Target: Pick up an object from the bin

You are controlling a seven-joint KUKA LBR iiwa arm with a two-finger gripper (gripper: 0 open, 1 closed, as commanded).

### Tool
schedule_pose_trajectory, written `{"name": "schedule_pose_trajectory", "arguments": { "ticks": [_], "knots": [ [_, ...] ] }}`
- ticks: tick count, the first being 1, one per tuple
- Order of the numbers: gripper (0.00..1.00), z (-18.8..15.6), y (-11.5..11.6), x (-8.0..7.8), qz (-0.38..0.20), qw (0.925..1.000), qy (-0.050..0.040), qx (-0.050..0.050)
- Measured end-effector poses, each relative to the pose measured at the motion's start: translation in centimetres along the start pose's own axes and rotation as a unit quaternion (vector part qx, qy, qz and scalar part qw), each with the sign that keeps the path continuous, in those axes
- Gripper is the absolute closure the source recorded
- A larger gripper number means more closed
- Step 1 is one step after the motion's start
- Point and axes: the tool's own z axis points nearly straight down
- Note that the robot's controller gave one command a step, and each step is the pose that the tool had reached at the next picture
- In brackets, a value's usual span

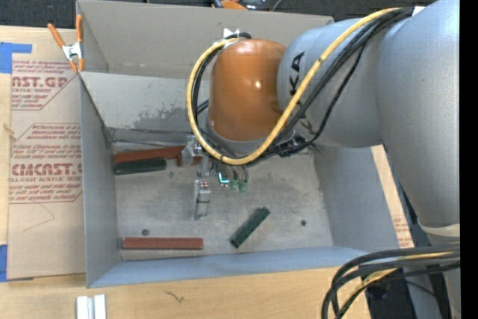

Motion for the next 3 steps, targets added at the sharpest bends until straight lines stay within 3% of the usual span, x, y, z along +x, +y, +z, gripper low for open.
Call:
{"name": "schedule_pose_trajectory", "arguments": {
  "ticks": [1, 2, 3],
  "knots": [
    [0.00, 9.1, -6.5, 2.5, -0.054, 0.9985, 0.0008, 0.001],
    [0.00, 2.5, -18.7, -0.5, -0.144, 0.9896, -0.0060, 0.002],
    [0.00, 8.6, -17.4, 4.7, -0.231, 0.9730, -0.0069, 0.001]
  ]
}}
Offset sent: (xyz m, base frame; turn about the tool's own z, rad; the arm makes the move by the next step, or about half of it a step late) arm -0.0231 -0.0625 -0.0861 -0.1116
